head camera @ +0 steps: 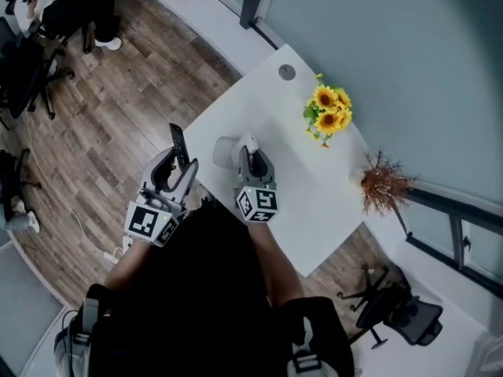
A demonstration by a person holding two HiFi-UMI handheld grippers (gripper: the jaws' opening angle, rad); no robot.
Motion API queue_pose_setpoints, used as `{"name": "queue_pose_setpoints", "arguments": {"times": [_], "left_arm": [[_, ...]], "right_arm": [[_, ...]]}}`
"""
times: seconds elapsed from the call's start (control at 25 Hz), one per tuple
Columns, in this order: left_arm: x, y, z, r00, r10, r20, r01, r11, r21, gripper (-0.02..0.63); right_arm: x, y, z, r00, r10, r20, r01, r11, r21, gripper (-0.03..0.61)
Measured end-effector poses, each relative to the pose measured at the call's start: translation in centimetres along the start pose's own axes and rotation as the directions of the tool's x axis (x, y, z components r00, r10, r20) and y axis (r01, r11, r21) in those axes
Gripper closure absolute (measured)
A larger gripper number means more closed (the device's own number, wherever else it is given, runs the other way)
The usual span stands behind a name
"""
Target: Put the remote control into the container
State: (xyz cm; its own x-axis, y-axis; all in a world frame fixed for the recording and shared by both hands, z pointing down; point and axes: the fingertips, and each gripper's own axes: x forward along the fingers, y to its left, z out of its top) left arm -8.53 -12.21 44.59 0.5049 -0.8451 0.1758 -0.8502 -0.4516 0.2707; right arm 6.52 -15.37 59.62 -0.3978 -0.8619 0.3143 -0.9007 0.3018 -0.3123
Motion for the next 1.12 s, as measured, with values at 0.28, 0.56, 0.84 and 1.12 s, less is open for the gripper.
{"name": "queue_pose_setpoints", "arguments": {"times": [0.28, 0.56, 0.84, 1.12], "left_arm": [[0.4, -0.1, -0.1, 1.000, 0.002, -0.014, -0.002, 1.000, -0.005, 0.408], [0.6, -0.5, 0.1, 1.000, -0.008, 0.005, 0.008, 1.000, -0.027, 0.408], [1.0, -0.7, 0.4, 1.000, -0.019, 0.007, 0.019, 1.000, -0.007, 0.408], [1.1, -0.8, 0.0, 1.000, -0.021, 0.000, 0.021, 1.000, -0.014, 0.408]], "right_arm": [[0.2, 0.0, -1.2, 1.000, 0.007, -0.026, -0.008, 1.000, -0.011, 0.492], [-0.1, -0.2, -1.4, 0.999, 0.002, -0.035, -0.003, 1.000, -0.025, 0.492], [-0.6, 0.1, -2.3, 1.000, 0.001, -0.030, -0.003, 0.998, -0.065, 0.492], [-0.9, 0.2, -3.1, 0.999, -0.008, -0.042, 0.004, 0.996, -0.089, 0.492]]}}
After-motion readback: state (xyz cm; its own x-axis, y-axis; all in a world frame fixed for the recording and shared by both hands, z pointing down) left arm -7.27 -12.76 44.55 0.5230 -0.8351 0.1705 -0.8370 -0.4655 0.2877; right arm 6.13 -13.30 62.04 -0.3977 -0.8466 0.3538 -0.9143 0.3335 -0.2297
